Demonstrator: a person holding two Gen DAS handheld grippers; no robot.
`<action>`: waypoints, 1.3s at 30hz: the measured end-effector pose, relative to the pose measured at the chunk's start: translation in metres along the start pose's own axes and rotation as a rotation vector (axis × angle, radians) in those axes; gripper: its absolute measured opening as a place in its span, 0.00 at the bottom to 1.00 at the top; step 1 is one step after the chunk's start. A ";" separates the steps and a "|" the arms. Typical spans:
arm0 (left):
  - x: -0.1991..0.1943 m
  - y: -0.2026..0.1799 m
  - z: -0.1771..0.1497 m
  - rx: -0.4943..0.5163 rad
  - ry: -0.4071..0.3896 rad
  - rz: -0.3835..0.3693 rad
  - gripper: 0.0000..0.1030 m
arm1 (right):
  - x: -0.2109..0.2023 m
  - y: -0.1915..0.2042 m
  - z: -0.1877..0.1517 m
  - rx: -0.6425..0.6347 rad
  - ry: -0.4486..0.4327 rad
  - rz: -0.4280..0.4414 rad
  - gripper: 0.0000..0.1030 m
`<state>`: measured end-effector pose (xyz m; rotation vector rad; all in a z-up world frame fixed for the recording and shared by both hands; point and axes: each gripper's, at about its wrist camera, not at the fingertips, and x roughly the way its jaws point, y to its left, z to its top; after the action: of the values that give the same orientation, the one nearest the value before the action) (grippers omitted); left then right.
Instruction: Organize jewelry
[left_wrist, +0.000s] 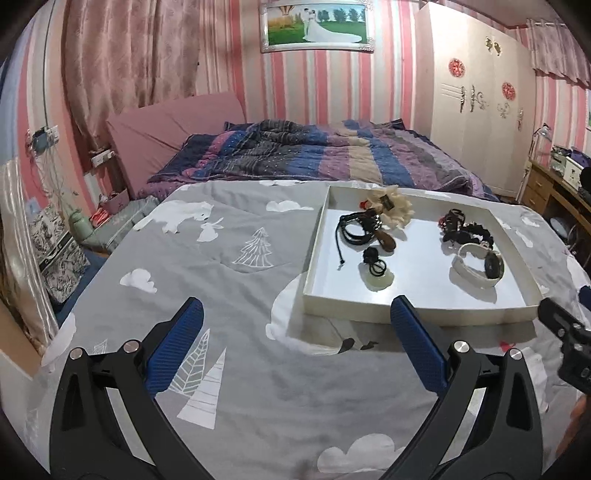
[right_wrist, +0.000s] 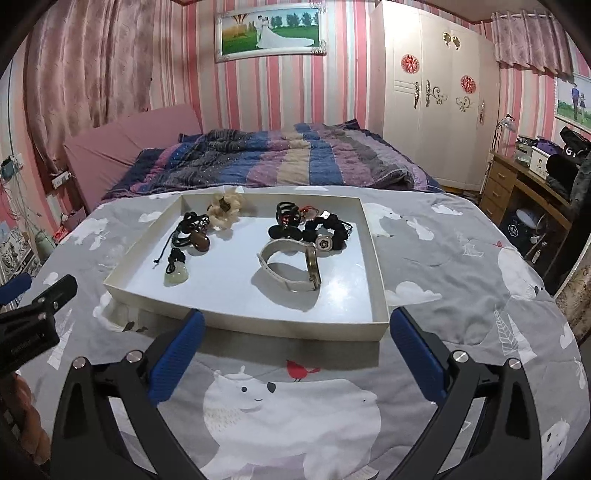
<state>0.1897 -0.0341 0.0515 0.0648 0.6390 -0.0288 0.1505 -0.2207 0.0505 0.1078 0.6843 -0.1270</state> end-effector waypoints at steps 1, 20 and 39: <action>0.001 -0.001 -0.001 0.004 0.008 0.001 0.97 | -0.001 0.001 0.000 -0.002 -0.003 0.008 0.97; -0.003 -0.010 -0.008 0.026 0.063 -0.070 0.97 | 0.002 -0.003 -0.005 0.026 0.025 -0.028 0.97; -0.006 -0.012 -0.010 0.025 0.056 -0.068 0.97 | -0.001 -0.002 -0.005 0.005 0.015 -0.071 0.97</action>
<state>0.1781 -0.0449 0.0468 0.0687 0.6972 -0.1008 0.1466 -0.2215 0.0475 0.0890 0.7027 -0.1964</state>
